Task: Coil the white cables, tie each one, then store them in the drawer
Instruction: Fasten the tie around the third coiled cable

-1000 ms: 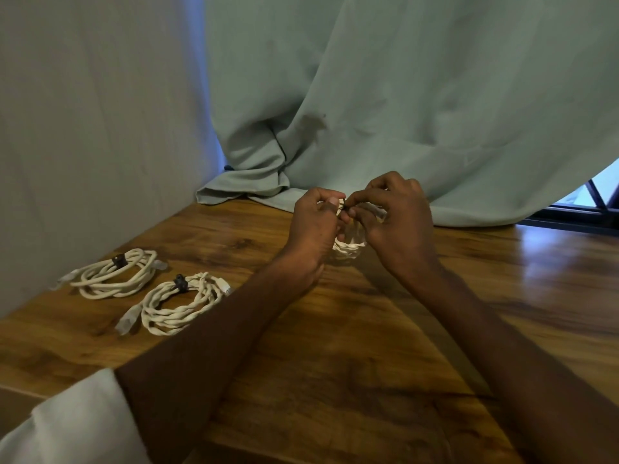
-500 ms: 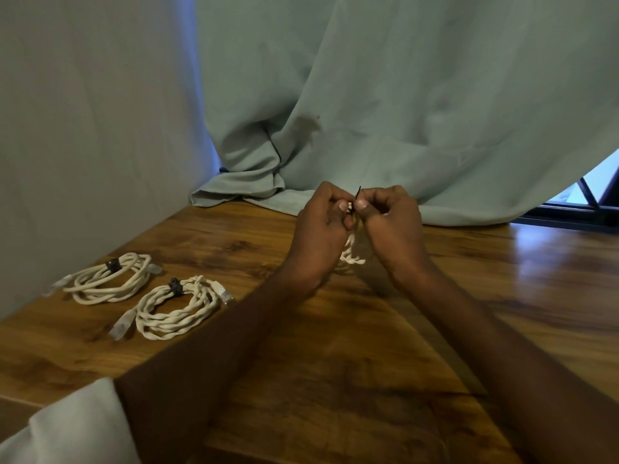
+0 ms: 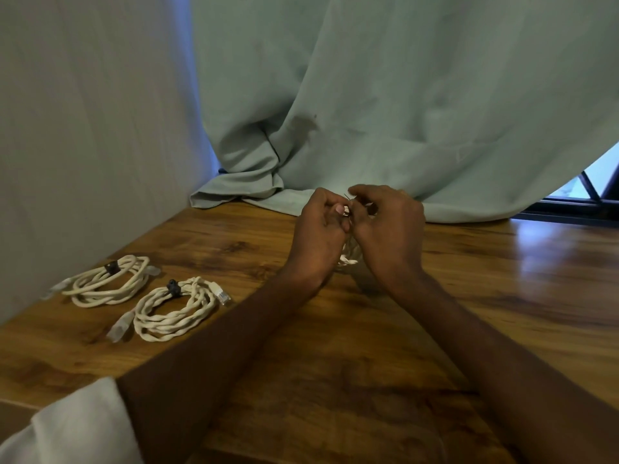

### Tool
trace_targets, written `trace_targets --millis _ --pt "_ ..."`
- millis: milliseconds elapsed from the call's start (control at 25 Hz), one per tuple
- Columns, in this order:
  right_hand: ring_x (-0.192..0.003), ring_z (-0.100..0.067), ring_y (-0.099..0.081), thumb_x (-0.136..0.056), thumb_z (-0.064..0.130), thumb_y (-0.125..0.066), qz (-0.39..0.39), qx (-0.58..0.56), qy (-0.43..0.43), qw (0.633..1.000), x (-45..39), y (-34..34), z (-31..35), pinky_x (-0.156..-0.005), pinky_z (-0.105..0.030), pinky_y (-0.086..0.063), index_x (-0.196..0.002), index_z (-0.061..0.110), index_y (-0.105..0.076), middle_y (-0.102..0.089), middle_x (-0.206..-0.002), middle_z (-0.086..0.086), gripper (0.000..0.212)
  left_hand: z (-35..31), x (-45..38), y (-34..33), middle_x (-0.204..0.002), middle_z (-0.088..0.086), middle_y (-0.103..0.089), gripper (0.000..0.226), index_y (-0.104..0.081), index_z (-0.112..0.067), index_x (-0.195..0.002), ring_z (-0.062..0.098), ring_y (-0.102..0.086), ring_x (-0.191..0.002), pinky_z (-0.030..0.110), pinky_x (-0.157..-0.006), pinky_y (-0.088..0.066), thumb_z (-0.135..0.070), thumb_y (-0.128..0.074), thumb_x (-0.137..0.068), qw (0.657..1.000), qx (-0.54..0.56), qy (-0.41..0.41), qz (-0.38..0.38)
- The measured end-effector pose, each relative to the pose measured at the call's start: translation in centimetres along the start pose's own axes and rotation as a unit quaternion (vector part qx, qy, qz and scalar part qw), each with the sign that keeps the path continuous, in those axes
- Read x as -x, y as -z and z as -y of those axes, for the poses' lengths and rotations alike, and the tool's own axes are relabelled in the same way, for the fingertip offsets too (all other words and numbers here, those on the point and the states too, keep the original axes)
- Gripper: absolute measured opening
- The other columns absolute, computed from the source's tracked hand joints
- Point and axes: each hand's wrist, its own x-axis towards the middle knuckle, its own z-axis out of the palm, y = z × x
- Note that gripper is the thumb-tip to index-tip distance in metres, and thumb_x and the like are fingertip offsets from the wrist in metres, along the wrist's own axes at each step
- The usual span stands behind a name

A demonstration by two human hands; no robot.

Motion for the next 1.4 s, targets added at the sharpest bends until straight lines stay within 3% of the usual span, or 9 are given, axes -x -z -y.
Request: trace_targets --millis 120,280,520,760,920,1040,1400 --pt "-0.087 -0.011 -0.073 -0.094 0.019 -0.071 -0.021 -0.057 -0.053 0.997 0.0 0.3 0.3 -0.088 -0.038 -0.06 -0.116 0.018 -0.08 -0.081 -0.099 0.001 0.023 0.2 0.0 0.0 -0.085 0.006 -0.067 0.014 -0.061 -0.011 -0.104 0.018 -0.064 -0.076 0.045 -0.07 -0.056 -0.016 -0.049 -0.108 0.999 -0.022 -0.02 -0.014" --pt "-0.077 -0.011 -0.072 -0.09 0.015 -0.073 0.001 -0.046 -0.024 0.999 0.2 0.7 0.9 -0.08 -0.039 -0.06 -0.097 0.018 -0.084 -0.081 -0.088 0.001 0.013 0.1 -0.4 0.2 -0.087 0.0 -0.066 0.013 -0.062 -0.011 -0.106 0.01 -0.064 -0.076 0.039 -0.07 -0.058 -0.017 -0.05 -0.107 0.998 -0.046 -0.037 -0.039" --pt "-0.067 -0.006 -0.066 -0.084 0.021 -0.075 0.02 -0.04 -0.084 0.996 0.1 0.6 0.4 -0.069 -0.034 -0.058 -0.085 0.02 -0.08 -0.071 -0.071 0.009 0.005 0.0 -0.2 -0.3 -0.093 -0.002 -0.068 0.009 -0.061 -0.012 -0.11 0.011 -0.068 -0.084 0.042 -0.077 -0.061 -0.012 -0.052 -0.108 0.995 -0.077 -0.043 -0.052" --pt "-0.071 -0.011 -0.067 -0.087 0.02 -0.073 0.026 -0.001 -0.055 0.998 0.0 0.4 0.1 -0.073 -0.039 -0.058 -0.09 0.019 -0.08 -0.074 -0.077 0.005 0.008 0.1 -0.1 -0.3 -0.092 -0.003 -0.067 0.009 -0.061 -0.013 -0.111 0.004 -0.066 -0.078 0.035 -0.072 -0.06 -0.012 -0.052 -0.108 0.995 -0.075 -0.043 -0.056" --pt "-0.07 -0.008 -0.067 -0.088 0.019 -0.073 0.01 -0.021 -0.06 0.998 0.1 0.4 0.1 -0.072 -0.036 -0.058 -0.088 0.02 -0.08 -0.073 -0.075 0.007 0.007 0.1 -0.1 -0.3 -0.091 -0.001 -0.067 0.009 -0.06 -0.015 -0.11 0.011 -0.068 -0.082 0.044 -0.076 -0.062 -0.012 -0.052 -0.108 0.995 -0.066 -0.048 -0.053" --pt "-0.069 -0.007 -0.067 -0.088 0.019 -0.074 0.011 -0.034 -0.072 0.997 0.0 0.4 0.0 -0.071 -0.035 -0.058 -0.086 0.021 -0.079 -0.072 -0.073 0.008 0.006 0.0 0.0 -0.3 -0.09 0.0 -0.067 0.01 -0.06 -0.015 -0.112 0.01 -0.066 -0.079 0.041 -0.073 -0.06 -0.013 -0.051 -0.109 0.994 -0.08 -0.05 -0.05" --pt "-0.08 -0.012 -0.065 -0.097 0.016 -0.068 0.022 -0.024 0.013 0.999 -0.1 0.2 -0.2 -0.074 -0.033 -0.054 -0.101 0.016 -0.08 -0.074 -0.092 0.0 0.013 -0.2 -0.2 0.2 -0.08 0.009 -0.064 0.009 -0.059 -0.008 -0.108 0.013 -0.061 -0.071 0.033 -0.064 -0.052 -0.011 -0.05 -0.108 0.996 -0.046 -0.07 -0.029"
